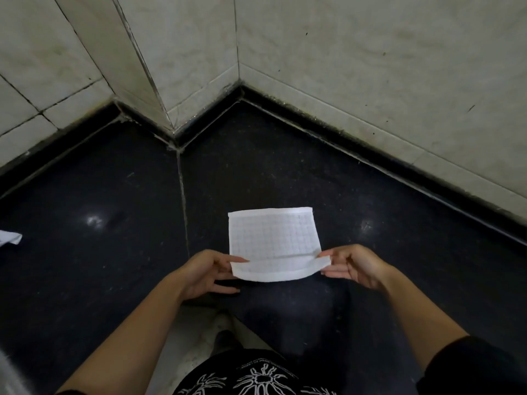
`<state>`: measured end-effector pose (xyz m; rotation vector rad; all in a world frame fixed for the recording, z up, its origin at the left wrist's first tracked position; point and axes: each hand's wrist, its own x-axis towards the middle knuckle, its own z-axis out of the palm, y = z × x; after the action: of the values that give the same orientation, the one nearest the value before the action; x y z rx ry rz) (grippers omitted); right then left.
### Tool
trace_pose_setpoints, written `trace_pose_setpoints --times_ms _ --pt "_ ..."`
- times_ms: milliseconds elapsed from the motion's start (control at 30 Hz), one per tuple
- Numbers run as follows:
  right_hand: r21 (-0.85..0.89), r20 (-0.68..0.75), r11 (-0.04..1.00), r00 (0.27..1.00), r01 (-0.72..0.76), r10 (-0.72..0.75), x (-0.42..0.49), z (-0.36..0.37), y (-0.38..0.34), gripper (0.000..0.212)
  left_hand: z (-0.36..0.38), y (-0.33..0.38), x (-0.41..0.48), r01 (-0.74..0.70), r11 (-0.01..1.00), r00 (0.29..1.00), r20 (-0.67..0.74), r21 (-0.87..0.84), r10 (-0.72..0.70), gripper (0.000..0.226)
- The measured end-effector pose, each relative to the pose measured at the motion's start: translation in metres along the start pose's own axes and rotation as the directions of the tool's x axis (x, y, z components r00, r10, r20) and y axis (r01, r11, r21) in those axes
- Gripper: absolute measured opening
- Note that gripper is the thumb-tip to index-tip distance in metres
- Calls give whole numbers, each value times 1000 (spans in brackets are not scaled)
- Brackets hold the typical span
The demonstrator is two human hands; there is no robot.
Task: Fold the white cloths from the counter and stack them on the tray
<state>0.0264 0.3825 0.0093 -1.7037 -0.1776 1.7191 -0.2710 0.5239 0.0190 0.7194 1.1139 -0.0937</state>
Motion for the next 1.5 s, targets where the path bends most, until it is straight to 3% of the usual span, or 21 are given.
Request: trace_pose_setpoints --times_ms 133,233,367,433,567,767,1033,1367,1500 --pt "-12 -68 994 991 112 -112 10 1 -14 20 -3 20 3 -75 993 995 77 94 68 43" --pt "-37 -100 989 984 144 -147 18 3 -22 24 -8 27 13 -97 983 995 39 157 92 44" --pt "-191 -202 967 957 169 -208 31 7 -31 23 -9 32 25 -129 954 991 4 270 133 25" --pt "-279 -258 941 929 191 -264 39 7 -34 18 -5 34 30 -163 948 980 -70 273 189 30" --pt "-358 -291 901 887 247 -359 53 10 -41 12 -4 38 45 -259 859 889 -239 441 391 42" --pt "-547 -301 808 848 221 -436 70 15 -47 20 -13 35 68 -282 665 751 -272 691 601 50" --pt "-566 -365 790 789 235 -495 81 25 -46 15 -10 33 82 -354 796 725 -394 491 566 15" --pt "-630 -431 768 770 117 -470 93 30 -47 19 -8 41 99 -210 804 632 -550 556 545 17" --pt "-763 -440 646 724 11 -532 92 33 -42 20 -11 38 100 -112 738 603 -545 665 583 20"
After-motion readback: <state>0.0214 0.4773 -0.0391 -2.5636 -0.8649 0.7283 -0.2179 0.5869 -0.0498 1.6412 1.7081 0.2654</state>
